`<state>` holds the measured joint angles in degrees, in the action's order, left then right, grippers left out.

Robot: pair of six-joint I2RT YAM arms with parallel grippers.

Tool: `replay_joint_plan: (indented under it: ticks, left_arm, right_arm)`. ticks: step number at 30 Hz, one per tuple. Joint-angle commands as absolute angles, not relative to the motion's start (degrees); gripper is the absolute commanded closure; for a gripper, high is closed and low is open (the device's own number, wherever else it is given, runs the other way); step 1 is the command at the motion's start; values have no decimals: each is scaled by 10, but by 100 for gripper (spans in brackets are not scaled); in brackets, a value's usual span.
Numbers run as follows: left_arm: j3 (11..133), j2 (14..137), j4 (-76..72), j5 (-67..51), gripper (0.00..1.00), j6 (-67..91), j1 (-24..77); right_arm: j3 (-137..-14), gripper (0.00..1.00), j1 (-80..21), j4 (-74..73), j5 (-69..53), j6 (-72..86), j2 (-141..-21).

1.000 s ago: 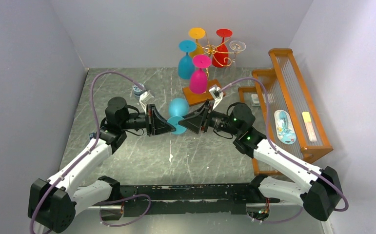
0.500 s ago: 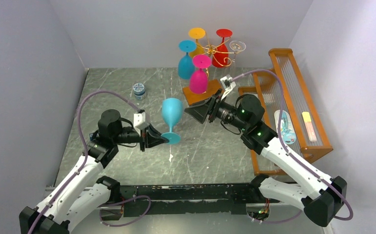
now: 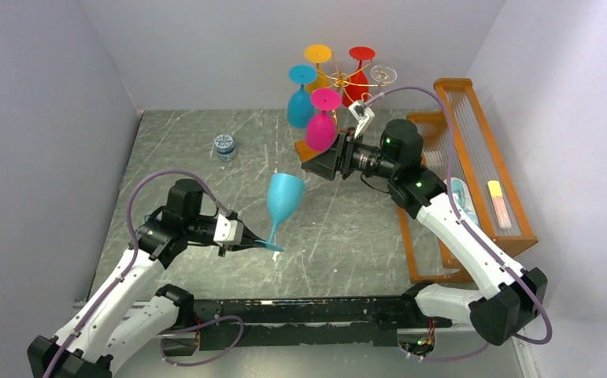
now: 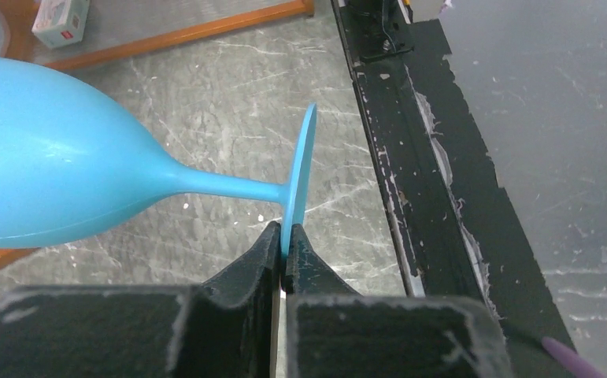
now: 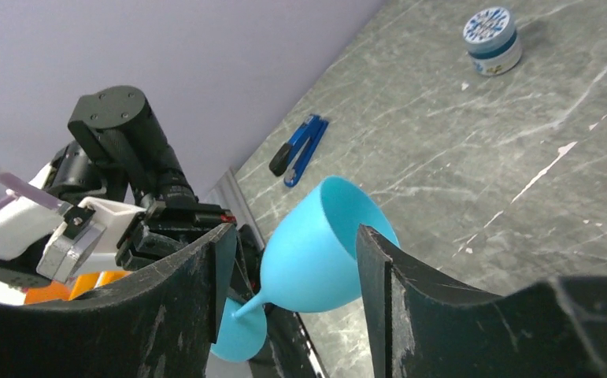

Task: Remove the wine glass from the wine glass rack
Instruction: Place the wine glass at the center of the board.

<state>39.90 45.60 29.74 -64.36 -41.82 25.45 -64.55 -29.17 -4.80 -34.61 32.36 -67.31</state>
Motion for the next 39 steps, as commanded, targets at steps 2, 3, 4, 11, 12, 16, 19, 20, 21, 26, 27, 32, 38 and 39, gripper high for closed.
replay_joint_plan:
  ticks: [2, 3, 4, 11, 12, 16, 19, 20, 21, 26, 27, 32, 38, 39]
  left_arm:
    - [430, 448, 352, -696, 95, -546, 257]
    - [431, 446, 355, -698, 95, -549, 257]
    - [431, 445, 358, -700, 95, -555, 258]
    - [444, 458, 400, -696, 95, -600, 258]
    - [446, 460, 406, -697, 95, -606, 258]
    - [452, 466, 419, -686, 95, -616, 257]
    - [455, 466, 419, -680, 95, -616, 258]
    - [456, 467, 419, -677, 95, -615, 258]
    - [456, 468, 420, -675, 95, -616, 258]
    - [455, 468, 416, -666, 95, -613, 258]
    - [455, 468, 413, -664, 95, -612, 258]
    - [454, 468, 410, -659, 95, -609, 258]
    - [452, 462, 404, -656, 95, -604, 257]
    - [452, 462, 404, -655, 95, -604, 258]
  right_arm:
    - [-676, 40, -292, -120, -407, 300, -703]
    - [-679, 41, -295, -124, -414, 299, -708]
    - [-681, 41, -298, -124, -420, 299, -712]
    - [-712, 47, -346, -148, -450, 291, -762]
    - [-712, 49, -348, -143, -457, 295, -766]
    - [-697, 56, -349, -101, -487, 324, -767]
    - [-700, 62, -349, -99, -500, 325, -769]
    - [-702, 63, -348, -101, -504, 325, -770]
    - [-702, 65, -349, -100, -509, 325, -770]
    - [-705, 76, -349, -108, -550, 323, -777]
    - [-705, 79, -349, -110, -556, 322, -778]
    - [-701, 83, -349, -110, -580, 321, -778]
    - [-702, 70, -351, -105, -603, 327, -779]
    - [-702, 70, -351, -103, -608, 328, -780]
